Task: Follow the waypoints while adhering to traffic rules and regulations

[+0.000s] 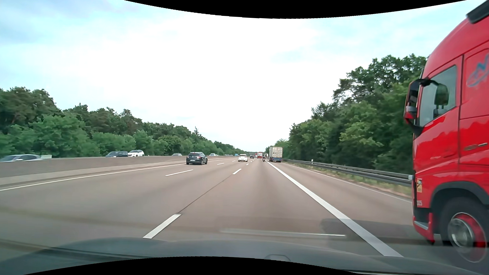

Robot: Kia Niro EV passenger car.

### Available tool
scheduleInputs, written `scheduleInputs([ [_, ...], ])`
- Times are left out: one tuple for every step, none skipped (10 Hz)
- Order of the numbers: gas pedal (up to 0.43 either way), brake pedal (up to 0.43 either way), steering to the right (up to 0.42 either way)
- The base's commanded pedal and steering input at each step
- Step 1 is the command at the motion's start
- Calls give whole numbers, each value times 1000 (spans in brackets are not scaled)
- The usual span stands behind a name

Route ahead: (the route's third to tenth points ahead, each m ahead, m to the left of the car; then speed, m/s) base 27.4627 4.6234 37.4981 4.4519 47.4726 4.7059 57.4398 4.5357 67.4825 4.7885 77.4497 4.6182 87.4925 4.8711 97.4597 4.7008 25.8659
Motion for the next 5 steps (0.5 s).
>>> scheduleInputs([
  [118, 0, -3],
  [118, 0, -3],
  [118, 0, -3],
  [118, 0, -3],
  [118, 0, -3],
])
